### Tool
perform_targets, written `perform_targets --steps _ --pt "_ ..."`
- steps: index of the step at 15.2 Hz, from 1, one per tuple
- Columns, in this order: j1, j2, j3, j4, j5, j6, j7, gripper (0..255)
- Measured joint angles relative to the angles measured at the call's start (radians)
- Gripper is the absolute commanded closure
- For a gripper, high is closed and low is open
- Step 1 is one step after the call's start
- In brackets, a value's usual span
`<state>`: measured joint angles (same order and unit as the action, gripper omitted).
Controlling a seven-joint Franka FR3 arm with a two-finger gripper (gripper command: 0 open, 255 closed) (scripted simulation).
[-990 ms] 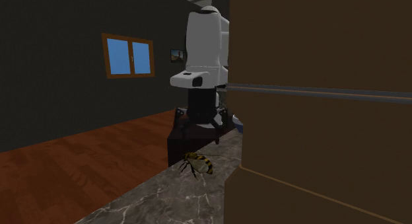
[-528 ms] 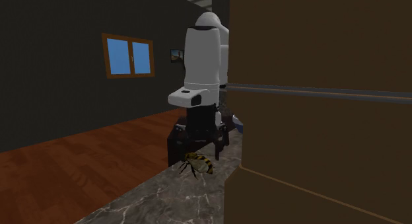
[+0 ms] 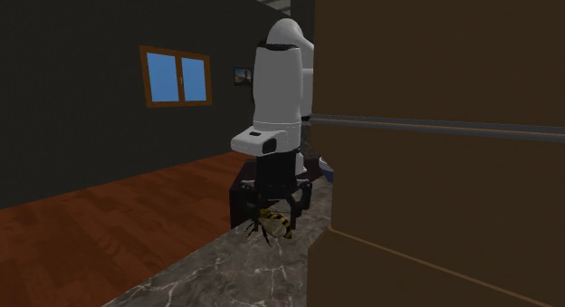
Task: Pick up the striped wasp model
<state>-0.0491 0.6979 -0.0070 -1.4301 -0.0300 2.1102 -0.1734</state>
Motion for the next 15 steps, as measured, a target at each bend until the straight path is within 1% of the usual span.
perform_targets --steps 6,15 --pt "0.000 0.000 0.000 0.000 0.000 0.000 0.000 255" --pt "0.000 -0.045 0.000 0.031 0.001 -0.077 -0.002 255"
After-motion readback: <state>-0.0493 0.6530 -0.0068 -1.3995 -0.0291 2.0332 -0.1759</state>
